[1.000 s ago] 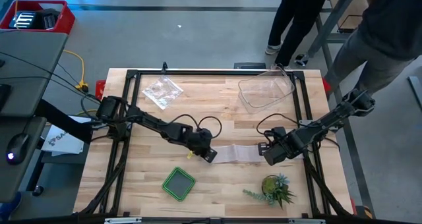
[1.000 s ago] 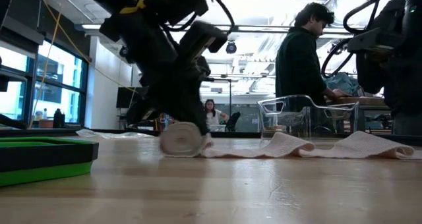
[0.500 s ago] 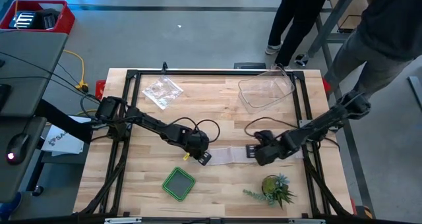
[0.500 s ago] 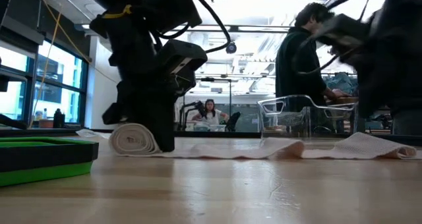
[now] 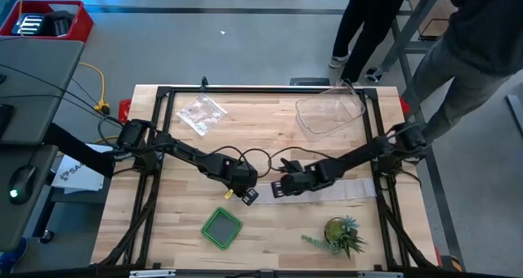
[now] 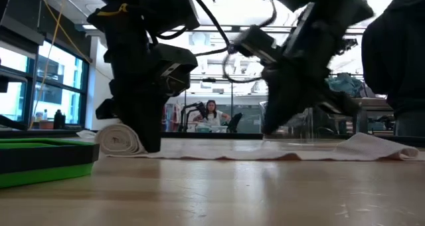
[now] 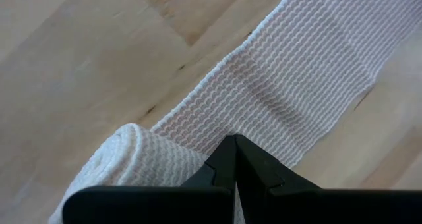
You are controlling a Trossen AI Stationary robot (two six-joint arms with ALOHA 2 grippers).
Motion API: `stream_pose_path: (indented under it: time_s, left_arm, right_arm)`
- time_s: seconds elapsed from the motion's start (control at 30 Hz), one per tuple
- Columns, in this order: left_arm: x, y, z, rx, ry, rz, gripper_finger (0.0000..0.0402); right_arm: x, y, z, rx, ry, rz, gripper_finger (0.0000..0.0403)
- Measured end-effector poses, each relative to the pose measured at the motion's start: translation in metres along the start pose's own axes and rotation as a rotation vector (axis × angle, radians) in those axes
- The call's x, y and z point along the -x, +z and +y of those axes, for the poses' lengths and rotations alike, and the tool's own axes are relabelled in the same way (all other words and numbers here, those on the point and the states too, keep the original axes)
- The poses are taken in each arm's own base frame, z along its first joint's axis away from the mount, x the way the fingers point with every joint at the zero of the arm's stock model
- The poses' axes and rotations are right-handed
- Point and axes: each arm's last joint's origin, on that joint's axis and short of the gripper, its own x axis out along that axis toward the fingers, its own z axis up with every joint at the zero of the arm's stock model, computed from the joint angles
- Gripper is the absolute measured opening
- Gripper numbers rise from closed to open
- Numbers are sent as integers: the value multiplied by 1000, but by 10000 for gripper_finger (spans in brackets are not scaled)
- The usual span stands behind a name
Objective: Roll bandage
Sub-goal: Roll the white bandage
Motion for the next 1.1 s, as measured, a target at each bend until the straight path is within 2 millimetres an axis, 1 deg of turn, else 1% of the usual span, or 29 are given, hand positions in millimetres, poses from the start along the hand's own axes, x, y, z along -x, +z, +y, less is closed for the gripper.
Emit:
stream_pose_path:
  time_s: [0.1,0.17,0.33,0.5,0.73,0.83,1.1]
  left_arm:
    - [0,-2,4,-13,42,22,0]
    - [0,-5,5,-29,63,30,0]
    - [4,-7,2,-49,49,15,0]
    - [6,-9,-1,-59,27,-2,0]
    - [5,-21,-5,-88,52,17,0]
    - [5,-22,-3,-88,69,27,0]
    - [7,-22,8,-103,174,60,0]
  right_arm:
    - [-2,6,10,35,14,-1,0]
    - [-2,9,12,58,21,7,0]
    - [-4,9,8,71,20,40,0]
    - [-8,3,-1,74,-7,73,0]
    - [-8,3,-1,75,-5,69,0]
    - [-8,3,0,73,11,67,0]
    - [-8,4,5,67,55,60,0]
